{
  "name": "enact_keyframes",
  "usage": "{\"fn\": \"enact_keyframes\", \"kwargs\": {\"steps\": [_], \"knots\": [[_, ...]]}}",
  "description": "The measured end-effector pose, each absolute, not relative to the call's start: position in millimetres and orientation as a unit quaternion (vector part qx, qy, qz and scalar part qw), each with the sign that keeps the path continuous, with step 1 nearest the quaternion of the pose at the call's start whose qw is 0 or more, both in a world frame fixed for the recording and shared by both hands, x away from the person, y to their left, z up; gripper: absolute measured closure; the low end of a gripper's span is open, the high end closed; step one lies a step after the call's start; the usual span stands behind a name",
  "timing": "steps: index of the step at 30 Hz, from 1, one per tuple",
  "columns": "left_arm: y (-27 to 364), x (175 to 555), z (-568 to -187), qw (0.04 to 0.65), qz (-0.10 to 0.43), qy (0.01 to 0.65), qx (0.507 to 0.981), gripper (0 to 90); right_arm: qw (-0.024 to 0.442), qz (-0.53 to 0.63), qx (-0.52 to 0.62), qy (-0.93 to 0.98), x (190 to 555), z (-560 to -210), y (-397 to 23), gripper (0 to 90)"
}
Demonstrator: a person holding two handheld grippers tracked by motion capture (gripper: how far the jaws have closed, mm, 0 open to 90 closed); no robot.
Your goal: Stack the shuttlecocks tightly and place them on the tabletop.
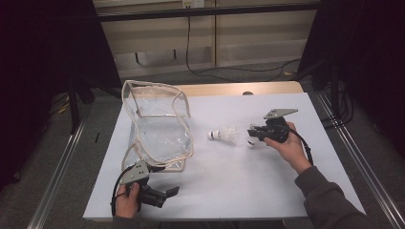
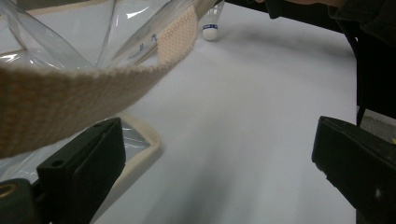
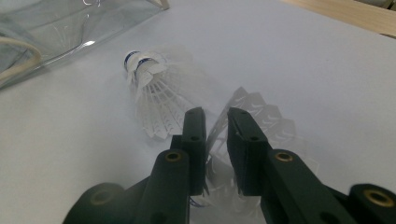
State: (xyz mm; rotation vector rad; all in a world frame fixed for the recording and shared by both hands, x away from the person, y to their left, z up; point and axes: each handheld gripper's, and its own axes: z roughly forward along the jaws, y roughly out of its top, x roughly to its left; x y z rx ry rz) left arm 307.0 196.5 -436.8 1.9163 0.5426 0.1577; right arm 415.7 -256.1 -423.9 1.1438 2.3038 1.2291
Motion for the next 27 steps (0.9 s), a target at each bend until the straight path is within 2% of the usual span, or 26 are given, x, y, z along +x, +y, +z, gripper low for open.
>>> {"fn": "enact_keyframes", "kwargs": {"steps": [6,27], "knots": [[196.2,307.2,-436.7,0.541,0.067,0.229,0.806,2.7,0.14,0.431,0.404,0.795,410.0,-424.7,-264.1,71.9],[196.0,307.2,-436.5,0.541,0.067,0.229,0.806,2.4,0.14,0.439,0.409,0.787,393.7,-429.5,-283.3,70.3]]}}
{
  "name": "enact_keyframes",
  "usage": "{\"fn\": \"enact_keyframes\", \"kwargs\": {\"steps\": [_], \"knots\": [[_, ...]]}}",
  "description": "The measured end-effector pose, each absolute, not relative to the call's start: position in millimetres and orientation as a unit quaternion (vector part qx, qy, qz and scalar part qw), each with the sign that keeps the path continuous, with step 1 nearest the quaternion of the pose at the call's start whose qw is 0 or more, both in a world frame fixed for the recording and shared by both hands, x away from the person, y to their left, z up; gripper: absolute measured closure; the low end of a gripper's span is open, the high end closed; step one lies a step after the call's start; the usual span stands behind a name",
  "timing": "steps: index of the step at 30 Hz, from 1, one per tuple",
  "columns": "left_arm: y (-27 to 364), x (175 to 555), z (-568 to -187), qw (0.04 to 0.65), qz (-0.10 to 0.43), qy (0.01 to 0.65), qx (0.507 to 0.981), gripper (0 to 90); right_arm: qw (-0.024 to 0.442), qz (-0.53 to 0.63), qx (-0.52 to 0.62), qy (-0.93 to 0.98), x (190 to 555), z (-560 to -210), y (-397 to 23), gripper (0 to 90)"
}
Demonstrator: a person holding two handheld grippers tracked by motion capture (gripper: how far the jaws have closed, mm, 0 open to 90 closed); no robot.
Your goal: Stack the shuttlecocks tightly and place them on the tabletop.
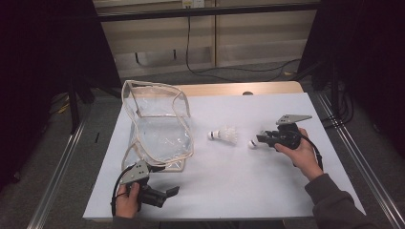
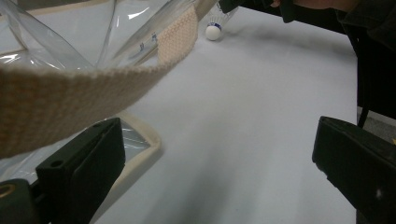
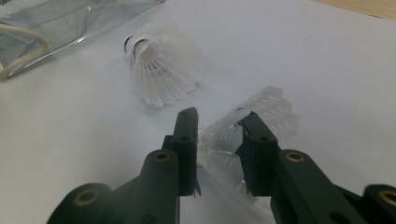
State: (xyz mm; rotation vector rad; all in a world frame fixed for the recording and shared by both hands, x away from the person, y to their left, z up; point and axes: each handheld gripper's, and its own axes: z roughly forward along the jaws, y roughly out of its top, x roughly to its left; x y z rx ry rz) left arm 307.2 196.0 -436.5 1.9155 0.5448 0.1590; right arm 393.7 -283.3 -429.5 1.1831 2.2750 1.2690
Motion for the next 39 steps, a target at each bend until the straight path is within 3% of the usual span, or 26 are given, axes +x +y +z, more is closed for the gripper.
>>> {"fn": "enact_keyframes", "kwargs": {"steps": [24,34,39], "knots": [[195.6,307.3,-436.1,0.541,0.068,0.228,0.807,2.4,0.155,0.434,0.41,0.787,382.4,-433.5,-292.9,65.3],[195.3,307.2,-436.0,0.542,0.068,0.228,0.806,2.4,0.169,0.426,0.419,0.784,380.8,-435.8,-297.6,52.1],[195.0,307.2,-435.9,0.542,0.068,0.228,0.806,2.3,0.17,0.421,0.424,0.783,379.6,-439.3,-300.2,50.0]]}}
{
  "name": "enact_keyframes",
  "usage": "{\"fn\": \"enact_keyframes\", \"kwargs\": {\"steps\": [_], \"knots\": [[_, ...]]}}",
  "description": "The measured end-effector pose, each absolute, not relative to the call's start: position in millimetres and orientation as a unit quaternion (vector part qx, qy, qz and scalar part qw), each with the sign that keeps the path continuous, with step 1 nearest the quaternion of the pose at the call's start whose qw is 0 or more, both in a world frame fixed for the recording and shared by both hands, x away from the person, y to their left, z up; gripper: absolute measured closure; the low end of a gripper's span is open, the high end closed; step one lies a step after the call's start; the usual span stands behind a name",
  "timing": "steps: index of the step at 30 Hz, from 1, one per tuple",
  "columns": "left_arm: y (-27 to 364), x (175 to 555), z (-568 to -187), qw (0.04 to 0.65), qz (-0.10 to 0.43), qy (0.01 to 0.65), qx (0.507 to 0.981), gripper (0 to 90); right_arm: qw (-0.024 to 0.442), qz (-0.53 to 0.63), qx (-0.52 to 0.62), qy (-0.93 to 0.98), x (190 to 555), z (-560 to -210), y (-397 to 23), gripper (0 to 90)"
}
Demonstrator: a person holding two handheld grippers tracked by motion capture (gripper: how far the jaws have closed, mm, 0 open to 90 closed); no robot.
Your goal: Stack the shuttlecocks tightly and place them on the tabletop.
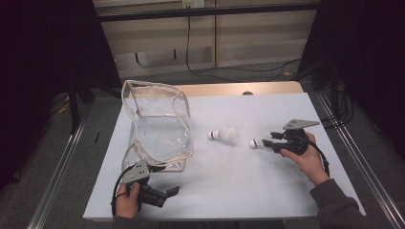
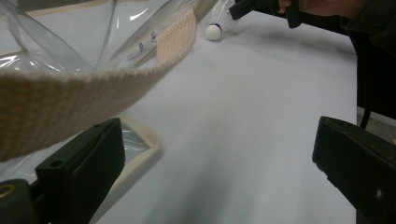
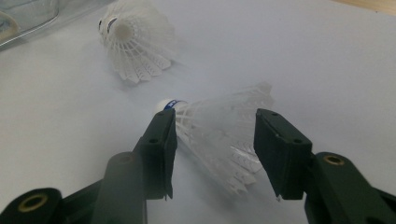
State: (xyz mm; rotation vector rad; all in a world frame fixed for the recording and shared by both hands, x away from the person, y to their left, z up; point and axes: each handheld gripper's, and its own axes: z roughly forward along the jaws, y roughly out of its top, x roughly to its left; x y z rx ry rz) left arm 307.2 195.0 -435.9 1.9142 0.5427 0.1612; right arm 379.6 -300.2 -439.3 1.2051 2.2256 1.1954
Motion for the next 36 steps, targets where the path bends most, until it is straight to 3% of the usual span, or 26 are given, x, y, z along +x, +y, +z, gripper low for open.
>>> {"fn": "enact_keyframes", "kwargs": {"steps": [2,10,14,27,36], "knots": [[195.1,307.3,-435.8,0.541,0.068,0.228,0.806,2.2,0.169,0.42,0.422,0.785,379.1,-440.4,-300.6,50.3],[195.3,307.4,-435.6,0.542,0.068,0.227,0.806,2.2,0.15,0.413,0.406,0.801,375.6,-444.7,-298.9,69.9],[195.1,307.1,-435.5,0.541,0.07,0.229,0.806,2.2,0.144,0.408,0.402,0.807,375.4,-447.2,-298.0,75.4],[195.1,307.2,-435.3,0.541,0.068,0.227,0.807,2.2,0.129,0.412,0.389,0.814,375.3,-448.6,-293.5,87.5],[194.8,307.3,-435.4,0.542,0.069,0.227,0.806,2.2,0.13,0.424,0.384,0.81,375.7,-446.4,-290.6,89.7]]}}
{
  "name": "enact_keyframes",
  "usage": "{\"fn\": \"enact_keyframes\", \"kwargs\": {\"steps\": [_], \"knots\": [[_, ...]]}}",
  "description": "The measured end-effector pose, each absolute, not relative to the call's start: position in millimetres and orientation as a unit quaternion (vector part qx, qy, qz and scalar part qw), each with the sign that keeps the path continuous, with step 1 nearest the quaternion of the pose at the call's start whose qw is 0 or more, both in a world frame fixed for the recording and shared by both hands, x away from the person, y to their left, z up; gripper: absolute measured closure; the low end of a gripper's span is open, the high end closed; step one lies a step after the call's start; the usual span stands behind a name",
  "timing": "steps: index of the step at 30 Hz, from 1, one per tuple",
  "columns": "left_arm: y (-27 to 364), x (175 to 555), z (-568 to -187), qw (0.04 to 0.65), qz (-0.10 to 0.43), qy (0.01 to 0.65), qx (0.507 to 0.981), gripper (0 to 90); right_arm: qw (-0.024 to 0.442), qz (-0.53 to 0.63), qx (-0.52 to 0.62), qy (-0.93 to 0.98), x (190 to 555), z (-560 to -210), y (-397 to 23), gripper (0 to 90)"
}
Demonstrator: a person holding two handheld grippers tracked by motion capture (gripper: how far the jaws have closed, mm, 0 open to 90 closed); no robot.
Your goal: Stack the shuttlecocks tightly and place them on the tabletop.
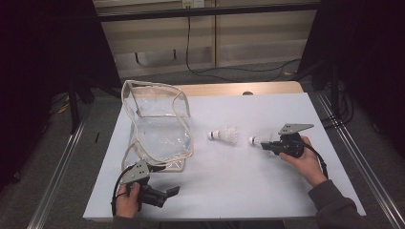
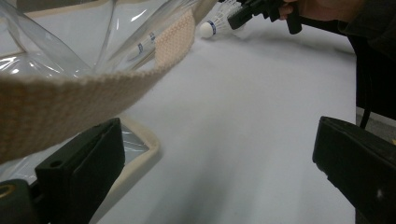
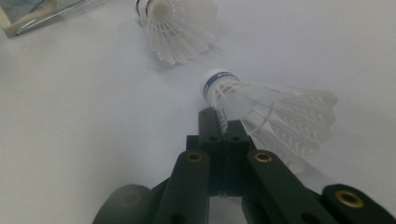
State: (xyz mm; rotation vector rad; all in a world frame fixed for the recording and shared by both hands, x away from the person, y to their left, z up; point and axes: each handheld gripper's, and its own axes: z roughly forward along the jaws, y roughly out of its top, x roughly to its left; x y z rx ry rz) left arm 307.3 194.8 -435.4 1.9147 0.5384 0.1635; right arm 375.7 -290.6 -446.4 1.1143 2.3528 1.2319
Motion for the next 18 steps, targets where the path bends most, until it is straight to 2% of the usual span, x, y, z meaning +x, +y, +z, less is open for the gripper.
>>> {"fn": "enact_keyframes", "kwargs": {"steps": [18], "knots": [[194.3,307.1,-435.4,0.542,0.071,0.228,0.806,2.2,0.137,0.446,0.391,0.794,376.7,-442.4,-291.7,89.7]]}}
